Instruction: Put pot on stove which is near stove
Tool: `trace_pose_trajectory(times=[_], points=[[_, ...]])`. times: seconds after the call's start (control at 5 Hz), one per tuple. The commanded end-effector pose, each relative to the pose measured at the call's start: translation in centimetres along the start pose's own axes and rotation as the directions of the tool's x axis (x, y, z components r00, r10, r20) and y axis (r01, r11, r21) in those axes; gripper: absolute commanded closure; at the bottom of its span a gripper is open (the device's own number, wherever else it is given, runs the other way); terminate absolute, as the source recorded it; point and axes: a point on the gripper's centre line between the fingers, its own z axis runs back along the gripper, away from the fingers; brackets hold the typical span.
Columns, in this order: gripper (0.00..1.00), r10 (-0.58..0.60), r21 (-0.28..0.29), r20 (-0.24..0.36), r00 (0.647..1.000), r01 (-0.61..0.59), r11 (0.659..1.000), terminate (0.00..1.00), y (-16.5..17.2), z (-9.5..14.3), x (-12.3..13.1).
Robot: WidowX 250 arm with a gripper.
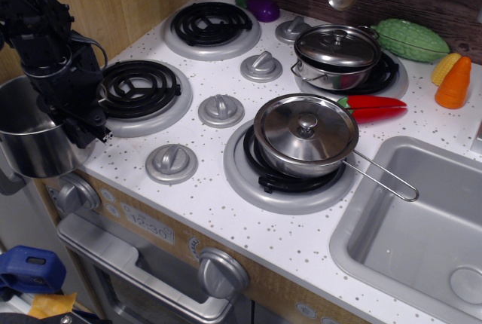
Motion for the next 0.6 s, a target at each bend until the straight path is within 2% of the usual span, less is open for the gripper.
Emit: trace_pose_trajectory(times=[0.0,0.4], points=[[1.00,0.012,0.036,0.035,0.999,-0.013,0.999,0.00,0.4,0.3,-0.4],[1.00,-0.030,0.129,0.105,0.994,0.017,0.991,0.00,0.5,2.8,0.1]])
